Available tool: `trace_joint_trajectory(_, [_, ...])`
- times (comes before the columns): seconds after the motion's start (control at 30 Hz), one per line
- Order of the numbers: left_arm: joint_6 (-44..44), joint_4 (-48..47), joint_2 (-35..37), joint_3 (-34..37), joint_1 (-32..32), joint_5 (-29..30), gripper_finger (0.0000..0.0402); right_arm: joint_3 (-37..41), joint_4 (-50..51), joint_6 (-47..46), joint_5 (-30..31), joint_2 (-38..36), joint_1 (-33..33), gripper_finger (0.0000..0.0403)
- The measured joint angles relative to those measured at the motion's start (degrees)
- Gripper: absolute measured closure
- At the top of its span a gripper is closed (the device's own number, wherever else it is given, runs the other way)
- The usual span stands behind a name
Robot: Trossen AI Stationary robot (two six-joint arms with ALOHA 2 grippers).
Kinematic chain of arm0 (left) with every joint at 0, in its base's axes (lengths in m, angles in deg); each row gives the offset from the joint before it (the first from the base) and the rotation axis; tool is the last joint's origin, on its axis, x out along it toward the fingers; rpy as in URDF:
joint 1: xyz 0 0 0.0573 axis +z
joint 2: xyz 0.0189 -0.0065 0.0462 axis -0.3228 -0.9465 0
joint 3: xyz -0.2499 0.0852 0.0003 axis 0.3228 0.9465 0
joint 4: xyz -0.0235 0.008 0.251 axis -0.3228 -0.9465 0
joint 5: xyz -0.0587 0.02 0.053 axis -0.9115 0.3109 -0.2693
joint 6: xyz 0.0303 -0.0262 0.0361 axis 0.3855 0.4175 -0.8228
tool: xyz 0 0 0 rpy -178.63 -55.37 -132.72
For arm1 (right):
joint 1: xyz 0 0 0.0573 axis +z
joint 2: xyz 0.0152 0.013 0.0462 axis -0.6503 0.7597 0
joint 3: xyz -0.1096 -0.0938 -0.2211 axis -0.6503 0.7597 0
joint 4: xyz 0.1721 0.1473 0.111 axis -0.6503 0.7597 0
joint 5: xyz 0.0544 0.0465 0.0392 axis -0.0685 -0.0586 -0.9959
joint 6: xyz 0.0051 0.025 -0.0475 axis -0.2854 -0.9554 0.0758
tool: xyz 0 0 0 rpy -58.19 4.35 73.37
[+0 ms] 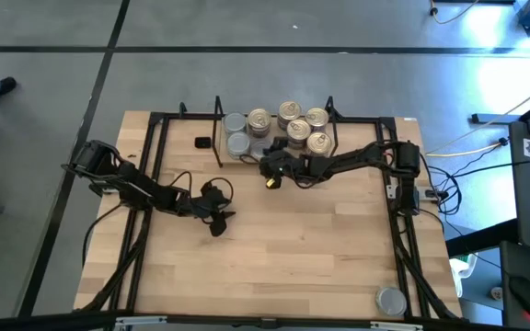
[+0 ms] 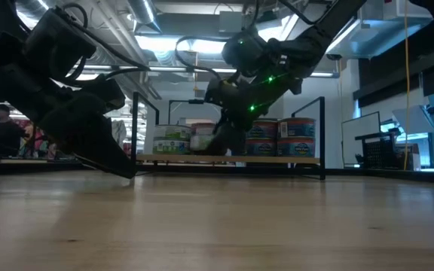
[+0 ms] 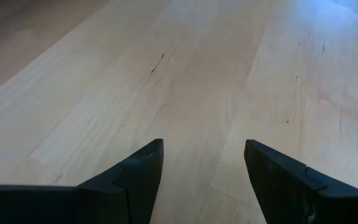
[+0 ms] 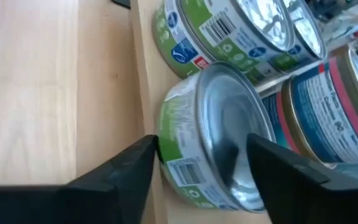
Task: Stack canned seafood by type on shelf
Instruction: Put the green tuna can on the shelf, then stack the green tuna can on top of the other green tuna can on the shelf
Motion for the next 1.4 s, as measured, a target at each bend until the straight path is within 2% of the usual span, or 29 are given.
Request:
trace_joint_trajectory(0.17, [0.3, 0.0, 0.0, 0.0, 0.0, 0.0, 0.0178, 0.0, 1.5, -1.4, 3.7, -0.1, 0.1, 0.01])
trace_joint_trajectory(0.23, [0.4, 0.1, 0.0, 0.0, 0.0, 0.0, 0.0178, 0.1, 5.0, -1.4, 5.2, -1.6, 1.3, 0.0084])
trace_joint_trajectory(0.33, [0.5, 0.3, 0.0, 0.0, -0.1, 0.0, 0.0178, 0.0, 11.2, -3.1, 5.8, -6.9, 5.1, 0.0077])
trace_joint_trajectory(0.47, [0.4, 0.4, 0.0, 0.0, -0.1, 0.0, 0.0178, 0.0, 28.2, -11.0, 1.8, -16.4, 13.7, 0.0088])
trace_joint_trajectory(0.53, [0.3, 1.8, 0.0, 0.0, -0.1, 0.0, 0.0178, 0.0, 36.3, -17.7, -0.3, -21.4, 19.0, 0.0099])
trace_joint_trajectory(0.63, [-2.3, 5.3, 0.0, -0.3, -0.5, 0.0, 0.0178, 0.0, 48.4, -31.5, -6.7, -27.6, 26.4, 0.0115])
trace_joint_trajectory(0.7, [-4.6, 6.7, 0.0, -1.3, -1.1, 0.0, 0.0178, 0.0, 54.7, -43.0, -11.1, -30.3, 30.8, 0.0124])
trace_joint_trajectory(0.8, [-7.9, 7.6, 0.0, -3.2, -2.3, 0.0, 0.0178, 0.0, 60.4, -58.2, -13.8, -32.2, 37.4, 0.0137])
trace_joint_trajectory(1.03, [-15.1, 7.7, 0.0, -7.9, -4.5, 0.0, 0.0178, 0.1, 63.3, -82.0, -20.4, -30.7, 50.4, 0.0183])
trace_joint_trajectory(1.23, [-20.7, 7.7, 0.0, -10.7, -4.4, 0.0, 0.0178, 0.2, 63.4, -102.9, -24.2, -25.8, 61.0, 0.0251])
trace_joint_trajectory(1.4, [-22.2, 7.7, 0.0, -11.7, -4.5, 0.0, 0.0178, 0.2, 63.3, -116.3, -31.9, -20.9, 68.2, 0.0305])
